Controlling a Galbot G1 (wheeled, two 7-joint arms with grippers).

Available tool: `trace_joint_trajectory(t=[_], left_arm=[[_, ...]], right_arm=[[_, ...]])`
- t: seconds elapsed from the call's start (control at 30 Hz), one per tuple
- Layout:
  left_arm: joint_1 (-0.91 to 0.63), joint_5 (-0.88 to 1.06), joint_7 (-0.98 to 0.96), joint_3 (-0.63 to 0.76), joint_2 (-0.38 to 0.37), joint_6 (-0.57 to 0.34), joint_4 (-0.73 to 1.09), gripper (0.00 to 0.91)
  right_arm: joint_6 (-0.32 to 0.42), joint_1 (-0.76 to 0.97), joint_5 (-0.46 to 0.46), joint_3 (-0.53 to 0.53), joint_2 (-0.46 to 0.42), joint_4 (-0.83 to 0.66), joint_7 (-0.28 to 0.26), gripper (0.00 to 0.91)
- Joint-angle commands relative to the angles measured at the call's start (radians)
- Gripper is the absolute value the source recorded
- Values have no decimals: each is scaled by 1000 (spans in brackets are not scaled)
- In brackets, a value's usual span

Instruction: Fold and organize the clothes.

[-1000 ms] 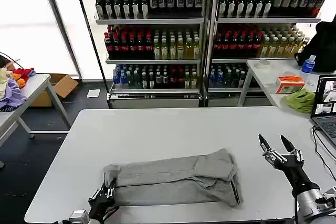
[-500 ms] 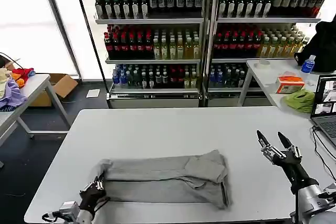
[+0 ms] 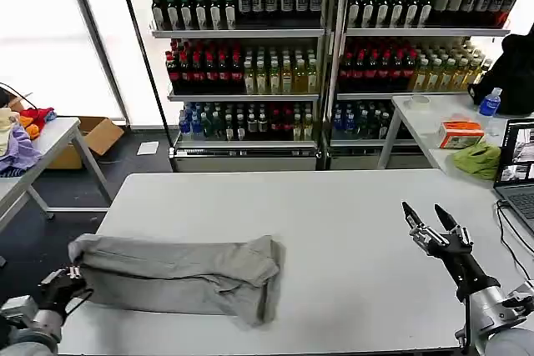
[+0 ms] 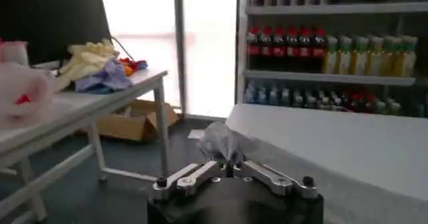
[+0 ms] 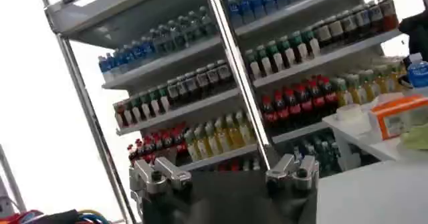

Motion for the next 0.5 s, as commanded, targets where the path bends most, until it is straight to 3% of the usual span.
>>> trace_joint_trajectory(t=[0.03,0.27,0.5], left_arm=[[-62,-286,-66,-81,80,56,-142,0],[-101,-274,-98,170,85,87,-341,0],[-148,-266,-90,461,66,11,-337,0]], right_arm=[[-5,4,5,-4,-1,4,3,907],[-5,-3,-8,-13,17,15,1,907],[-3,-24,-22,-24,27,21,-5,907]])
